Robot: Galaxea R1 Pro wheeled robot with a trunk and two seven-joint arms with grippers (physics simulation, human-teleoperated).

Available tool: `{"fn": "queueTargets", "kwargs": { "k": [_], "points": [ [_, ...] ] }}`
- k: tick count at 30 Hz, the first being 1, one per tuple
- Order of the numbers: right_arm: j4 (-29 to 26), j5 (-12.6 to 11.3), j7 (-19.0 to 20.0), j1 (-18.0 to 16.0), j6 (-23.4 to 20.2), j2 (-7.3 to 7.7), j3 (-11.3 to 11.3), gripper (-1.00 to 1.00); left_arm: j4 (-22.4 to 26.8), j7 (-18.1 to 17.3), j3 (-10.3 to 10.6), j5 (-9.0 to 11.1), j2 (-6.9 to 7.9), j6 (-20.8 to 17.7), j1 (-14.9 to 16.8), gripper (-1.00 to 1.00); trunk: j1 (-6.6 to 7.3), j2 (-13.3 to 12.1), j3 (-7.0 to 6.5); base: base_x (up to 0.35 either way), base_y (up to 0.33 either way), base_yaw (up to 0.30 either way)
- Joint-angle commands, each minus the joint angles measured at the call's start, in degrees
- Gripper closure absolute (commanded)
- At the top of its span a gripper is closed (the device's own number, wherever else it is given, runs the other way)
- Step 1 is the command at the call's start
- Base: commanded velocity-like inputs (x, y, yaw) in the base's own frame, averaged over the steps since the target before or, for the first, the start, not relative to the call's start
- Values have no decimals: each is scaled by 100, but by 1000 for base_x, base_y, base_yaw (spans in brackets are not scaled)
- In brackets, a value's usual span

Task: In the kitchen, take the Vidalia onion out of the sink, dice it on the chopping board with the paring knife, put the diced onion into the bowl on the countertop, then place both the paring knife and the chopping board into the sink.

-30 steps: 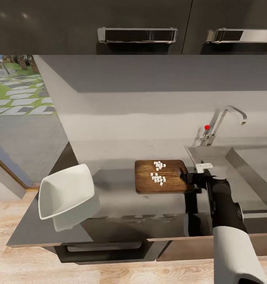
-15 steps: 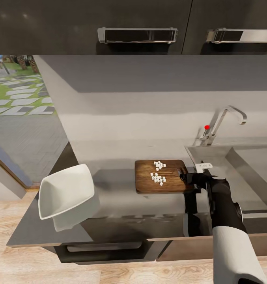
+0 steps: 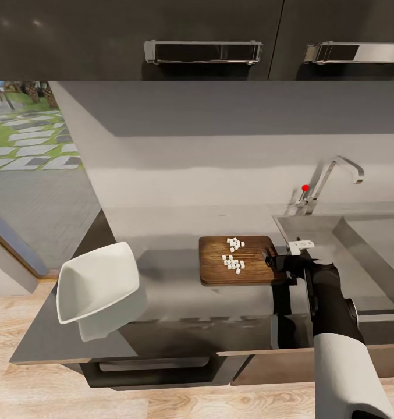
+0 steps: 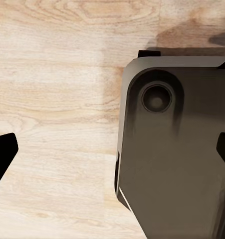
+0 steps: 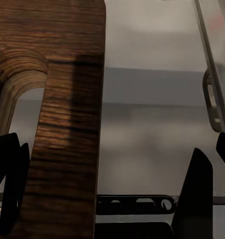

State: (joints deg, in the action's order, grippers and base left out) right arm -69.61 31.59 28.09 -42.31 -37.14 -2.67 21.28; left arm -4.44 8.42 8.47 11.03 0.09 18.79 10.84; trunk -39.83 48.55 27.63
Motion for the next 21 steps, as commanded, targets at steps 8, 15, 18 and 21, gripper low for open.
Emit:
{"fn": "queueTargets", "kwargs": {
  "k": [8, 15, 18, 21],
  "points": [
    [439, 146, 74, 2, -8, -5, 16, 100, -22, 2, 49, 48, 0, 36, 7, -100, -1, 4, 7, 0, 0, 0],
    [439, 146, 74, 0, -4, -5, 16, 100, -22, 2, 49, 48, 0, 35, 11, -100, -1, 4, 7, 0, 0, 0],
    [439, 146, 74, 0, -4, -5, 16, 100, -20, 2, 49, 48, 0, 34, 11, -100, -1, 4, 7, 0, 0, 0],
    [439, 146, 74, 2, -4, -5, 16, 100, -22, 2, 49, 48, 0, 35, 10, -100, -1, 4, 7, 0, 0, 0]
  ]
}}
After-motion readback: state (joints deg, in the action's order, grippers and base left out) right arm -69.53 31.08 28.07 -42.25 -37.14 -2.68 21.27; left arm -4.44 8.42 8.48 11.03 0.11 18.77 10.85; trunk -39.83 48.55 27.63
